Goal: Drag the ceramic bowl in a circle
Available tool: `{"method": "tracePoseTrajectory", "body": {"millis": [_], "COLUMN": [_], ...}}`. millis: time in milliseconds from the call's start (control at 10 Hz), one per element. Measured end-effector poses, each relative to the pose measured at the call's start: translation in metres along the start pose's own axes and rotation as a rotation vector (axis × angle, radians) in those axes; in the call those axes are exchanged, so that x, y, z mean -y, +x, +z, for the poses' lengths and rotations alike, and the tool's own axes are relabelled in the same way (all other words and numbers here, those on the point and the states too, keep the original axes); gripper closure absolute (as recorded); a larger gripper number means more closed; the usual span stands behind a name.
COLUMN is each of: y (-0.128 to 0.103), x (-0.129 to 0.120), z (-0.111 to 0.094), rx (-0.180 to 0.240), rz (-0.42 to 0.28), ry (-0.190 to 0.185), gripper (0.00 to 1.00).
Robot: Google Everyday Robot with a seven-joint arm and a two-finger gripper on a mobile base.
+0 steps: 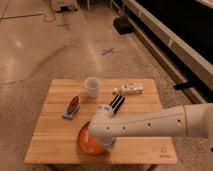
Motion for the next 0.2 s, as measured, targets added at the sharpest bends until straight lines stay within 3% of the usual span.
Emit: {"method": "tracePoseTrajectory", "body": {"millis": [200], "y": [-0.021], "x": [0.016], "z": [-0.002], "rx": [-0.011], "rz": [-0.022], "ry": [0.008], "gripper": [1.00]}}
